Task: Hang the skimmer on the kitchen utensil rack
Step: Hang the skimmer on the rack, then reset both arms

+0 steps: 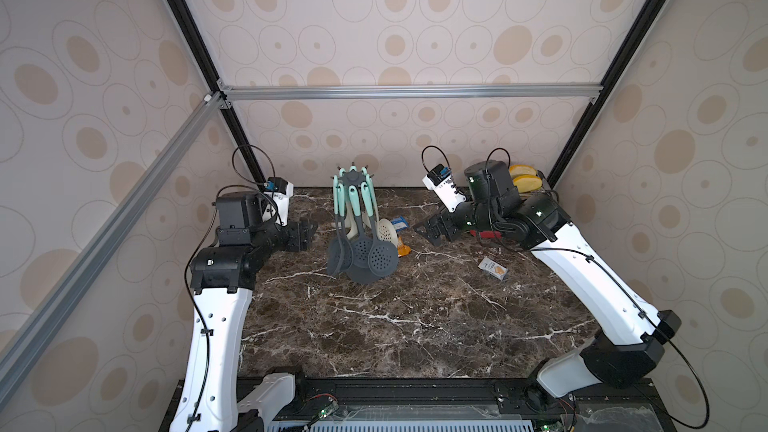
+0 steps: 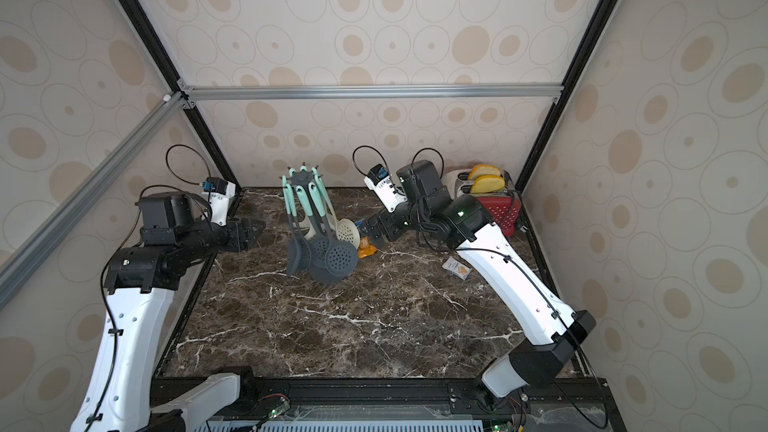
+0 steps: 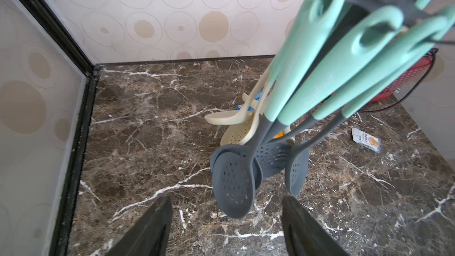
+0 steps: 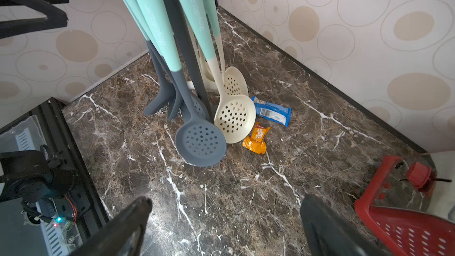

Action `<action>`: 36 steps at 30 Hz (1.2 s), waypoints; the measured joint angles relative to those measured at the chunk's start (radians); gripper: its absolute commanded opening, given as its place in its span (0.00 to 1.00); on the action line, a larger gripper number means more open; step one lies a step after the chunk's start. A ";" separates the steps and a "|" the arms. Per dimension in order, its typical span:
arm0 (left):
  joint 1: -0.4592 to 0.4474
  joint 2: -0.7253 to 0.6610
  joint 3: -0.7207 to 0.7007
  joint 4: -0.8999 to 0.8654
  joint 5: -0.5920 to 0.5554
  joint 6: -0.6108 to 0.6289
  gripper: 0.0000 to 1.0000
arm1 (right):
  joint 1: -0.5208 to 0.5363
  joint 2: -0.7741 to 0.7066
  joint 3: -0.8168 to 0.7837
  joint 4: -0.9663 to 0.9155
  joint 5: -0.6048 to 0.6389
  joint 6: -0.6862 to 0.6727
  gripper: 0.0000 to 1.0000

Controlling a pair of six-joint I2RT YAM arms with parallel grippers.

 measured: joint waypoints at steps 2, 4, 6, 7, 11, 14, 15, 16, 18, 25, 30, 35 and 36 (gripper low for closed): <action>0.000 -0.040 -0.085 0.032 0.023 -0.024 0.78 | 0.000 -0.042 -0.070 0.033 0.006 0.002 1.00; 0.000 -0.089 -0.163 0.052 0.030 -0.047 0.81 | -0.001 -0.098 -0.153 0.072 0.018 0.008 1.00; 0.000 -0.144 -0.222 0.064 0.022 -0.073 0.82 | -0.006 -0.162 -0.237 0.105 0.032 0.023 1.00; 0.000 -0.171 -0.245 0.074 0.018 -0.084 0.83 | -0.013 -0.193 -0.276 0.118 0.034 0.033 1.00; -0.004 -0.204 -0.303 0.132 0.004 -0.129 0.86 | -0.055 -0.281 -0.385 0.151 0.032 0.077 1.00; -0.019 -0.159 -0.342 0.194 -0.014 -0.161 0.84 | -0.066 -0.309 -0.430 0.166 0.026 0.100 1.00; -0.035 -0.140 -0.358 0.219 -0.032 -0.171 0.84 | -0.067 -0.316 -0.443 0.170 0.022 0.108 1.00; -0.054 -0.123 -0.378 0.243 -0.052 -0.178 0.84 | -0.067 -0.322 -0.454 0.175 0.020 0.113 1.00; -0.085 -0.116 -0.421 0.278 -0.087 -0.191 0.87 | -0.068 -0.338 -0.480 0.185 0.027 0.118 1.00; -0.105 -0.214 -0.502 0.378 -0.312 -0.260 0.99 | -0.209 -0.460 -0.678 0.272 0.125 0.171 1.00; -0.105 -0.229 -0.545 0.481 -0.586 -0.275 0.99 | -0.313 -0.517 -0.837 0.355 0.289 0.179 1.00; -0.060 -0.172 -0.649 0.619 -0.731 -0.253 0.99 | -0.363 -0.513 -0.937 0.458 0.451 0.100 1.00; -0.047 -0.158 -0.675 0.655 -0.738 -0.239 0.99 | -0.375 -0.502 -0.952 0.489 0.475 0.075 1.00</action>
